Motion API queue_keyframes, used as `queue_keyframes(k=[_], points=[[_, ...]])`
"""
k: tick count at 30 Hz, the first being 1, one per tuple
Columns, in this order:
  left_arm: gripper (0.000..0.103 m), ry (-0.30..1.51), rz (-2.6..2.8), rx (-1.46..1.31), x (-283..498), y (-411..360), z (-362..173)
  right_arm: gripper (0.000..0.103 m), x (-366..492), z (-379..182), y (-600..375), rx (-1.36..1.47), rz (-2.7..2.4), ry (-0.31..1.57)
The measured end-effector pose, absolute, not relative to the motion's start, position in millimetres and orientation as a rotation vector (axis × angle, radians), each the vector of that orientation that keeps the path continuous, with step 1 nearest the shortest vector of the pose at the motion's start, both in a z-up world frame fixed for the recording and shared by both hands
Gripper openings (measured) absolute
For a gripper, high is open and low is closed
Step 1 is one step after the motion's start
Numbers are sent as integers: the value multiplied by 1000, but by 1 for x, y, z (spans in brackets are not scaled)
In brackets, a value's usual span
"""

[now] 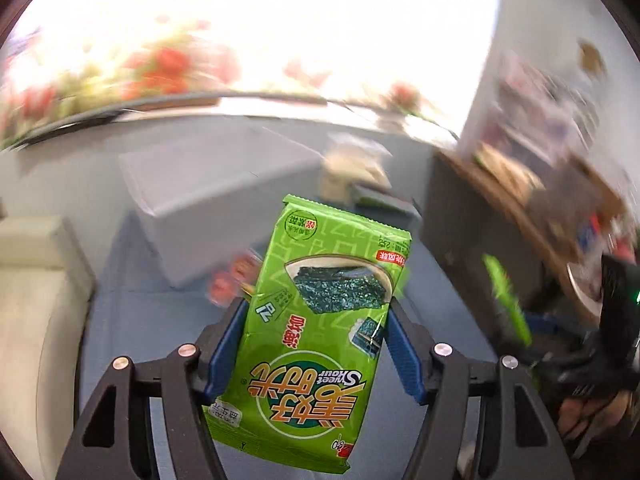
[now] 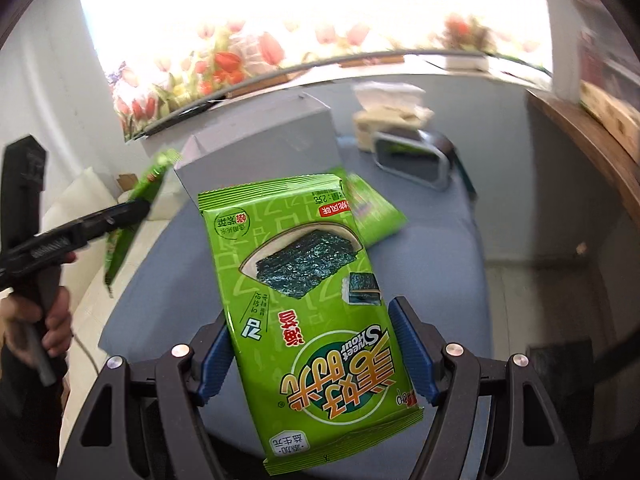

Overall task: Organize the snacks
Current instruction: 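Carry the right tool's pack into the white box and release while the left tool does likewise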

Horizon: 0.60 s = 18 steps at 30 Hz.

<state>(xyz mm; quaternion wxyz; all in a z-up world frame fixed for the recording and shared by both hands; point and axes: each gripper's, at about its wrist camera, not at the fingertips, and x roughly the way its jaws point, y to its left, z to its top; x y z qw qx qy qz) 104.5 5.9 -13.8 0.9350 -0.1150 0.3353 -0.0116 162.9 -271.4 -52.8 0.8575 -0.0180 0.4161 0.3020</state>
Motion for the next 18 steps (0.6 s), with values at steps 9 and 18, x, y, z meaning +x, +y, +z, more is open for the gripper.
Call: queue_keyframes(k=[9,18], points=[[72,568,100,-337,164,79,11,77,271,-4,-155,-84,702,748],[74,592,78,-462,270,164,8,77,382,-6,-45,-117,703,821]])
